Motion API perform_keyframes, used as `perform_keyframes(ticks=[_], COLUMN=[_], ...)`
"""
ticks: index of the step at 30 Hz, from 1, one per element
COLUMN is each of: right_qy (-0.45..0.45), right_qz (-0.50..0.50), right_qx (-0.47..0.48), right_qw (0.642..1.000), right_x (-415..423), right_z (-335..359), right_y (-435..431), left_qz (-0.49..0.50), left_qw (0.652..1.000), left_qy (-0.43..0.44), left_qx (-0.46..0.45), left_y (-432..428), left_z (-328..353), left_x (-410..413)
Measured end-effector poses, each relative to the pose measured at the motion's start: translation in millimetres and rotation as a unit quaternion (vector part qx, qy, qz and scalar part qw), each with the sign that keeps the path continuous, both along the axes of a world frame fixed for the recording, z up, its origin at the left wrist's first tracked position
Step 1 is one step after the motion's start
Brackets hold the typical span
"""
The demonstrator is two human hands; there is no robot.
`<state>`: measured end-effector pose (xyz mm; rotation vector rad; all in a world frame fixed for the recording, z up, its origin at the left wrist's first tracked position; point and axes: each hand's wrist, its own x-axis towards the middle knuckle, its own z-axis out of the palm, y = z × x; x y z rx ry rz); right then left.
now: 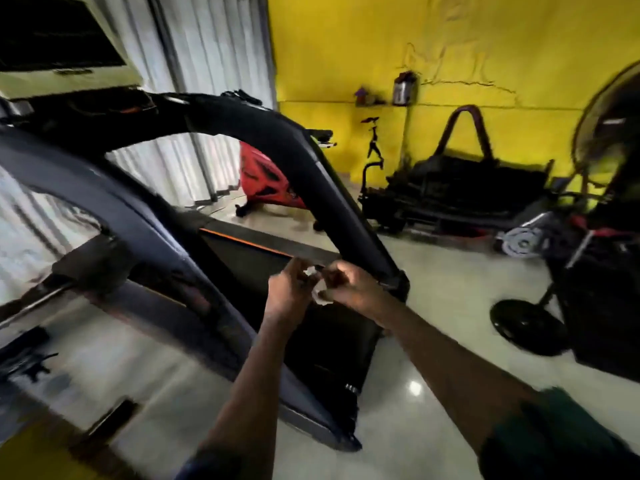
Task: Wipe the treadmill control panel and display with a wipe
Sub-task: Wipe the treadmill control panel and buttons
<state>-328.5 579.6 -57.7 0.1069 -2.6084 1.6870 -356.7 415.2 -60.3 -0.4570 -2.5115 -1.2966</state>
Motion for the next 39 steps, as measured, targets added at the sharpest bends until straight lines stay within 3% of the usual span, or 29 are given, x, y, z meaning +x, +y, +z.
perform_keyframes(ticks=[9,12,17,25,31,35,39], right_qy=[0.030,0.029,0.048,0.045,0.084,0.112,0.098], right_qz=[-0.143,-0.165,-0.164,-0.153,-0.098,-0.046,0.070], right_qx=[0.047,0.059,0.122,0.072,0.071,0.037,0.014], right_qw=[0.988,0.984,0.978,0.985,0.989,0.992,0.993], right_x=[-13,-42,-124,-281,-411,-484,-546], right_z=[-7,-11,-12,-1,-14,-6,11], right_y=[161,202,256,312,338,337,305], left_qz=[-0.126,-0.126,-0.096,-0.095,-0.051,0.069,0.177], left_qw=[0.989,0.989,0.995,0.994,0.995,0.996,0.984], left_qy=[-0.073,-0.068,-0.030,-0.023,-0.028,-0.018,-0.023], left_qx=[0.030,0.028,0.020,0.052,0.078,0.052,0.027], left_y=[167,208,262,307,335,333,304], left_z=[-7,-14,-17,-7,-3,11,26], left_x=[-48,-82,-162,-297,-389,-431,-456])
